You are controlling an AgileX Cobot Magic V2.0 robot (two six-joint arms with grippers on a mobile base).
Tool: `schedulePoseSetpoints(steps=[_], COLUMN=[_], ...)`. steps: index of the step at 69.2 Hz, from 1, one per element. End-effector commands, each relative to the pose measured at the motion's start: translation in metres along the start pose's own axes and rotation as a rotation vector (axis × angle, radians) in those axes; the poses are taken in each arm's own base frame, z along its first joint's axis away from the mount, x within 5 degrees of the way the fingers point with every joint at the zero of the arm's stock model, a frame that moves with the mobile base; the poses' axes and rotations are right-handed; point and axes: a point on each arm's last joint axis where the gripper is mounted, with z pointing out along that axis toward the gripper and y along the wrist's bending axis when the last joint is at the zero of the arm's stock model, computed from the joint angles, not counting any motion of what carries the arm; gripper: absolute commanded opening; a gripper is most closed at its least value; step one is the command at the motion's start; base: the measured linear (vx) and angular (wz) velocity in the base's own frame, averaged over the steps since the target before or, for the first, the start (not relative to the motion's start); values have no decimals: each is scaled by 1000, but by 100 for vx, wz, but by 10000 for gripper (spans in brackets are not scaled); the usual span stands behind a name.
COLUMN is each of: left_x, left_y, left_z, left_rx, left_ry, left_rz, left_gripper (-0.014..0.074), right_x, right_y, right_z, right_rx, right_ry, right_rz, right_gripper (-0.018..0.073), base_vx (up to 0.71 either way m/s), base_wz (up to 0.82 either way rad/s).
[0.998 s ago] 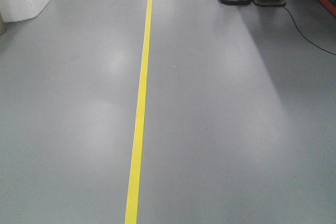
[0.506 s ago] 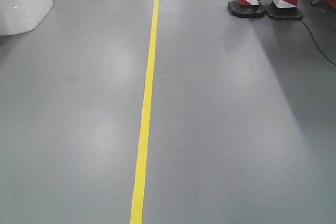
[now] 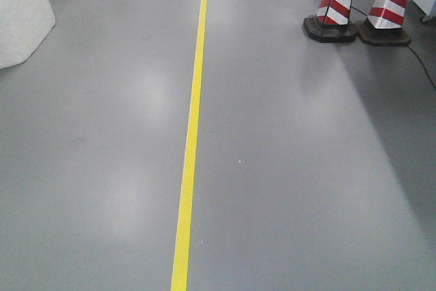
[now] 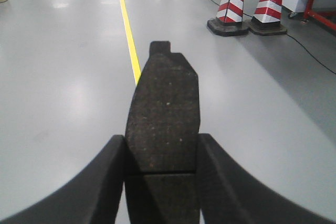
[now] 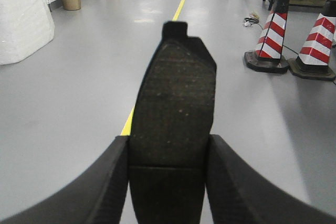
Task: Move and align brake pads A on conveyor
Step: 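Drive forward along the yellow floor line past the striped cones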
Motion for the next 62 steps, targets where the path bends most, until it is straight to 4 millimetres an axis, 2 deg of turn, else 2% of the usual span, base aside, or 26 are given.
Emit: schedulePoseSetpoints(steps=[1, 62], left_x=[-17, -17], left_y=[-2, -2], left_z=[-3, -3], left_rx=[19, 19], left_ry=[-115, -115], left_rz=[-5, -5], left_gripper=[-6, -6], right_x=[-18, -18], right_y=[-2, -2], right_z=[-4, -4], right_rx=[18, 18], right_ry=[-113, -113], right_rz=[-4, -4], right_gripper=[-8, -8], base_vx=[75, 75], base_wz=[-4, -6])
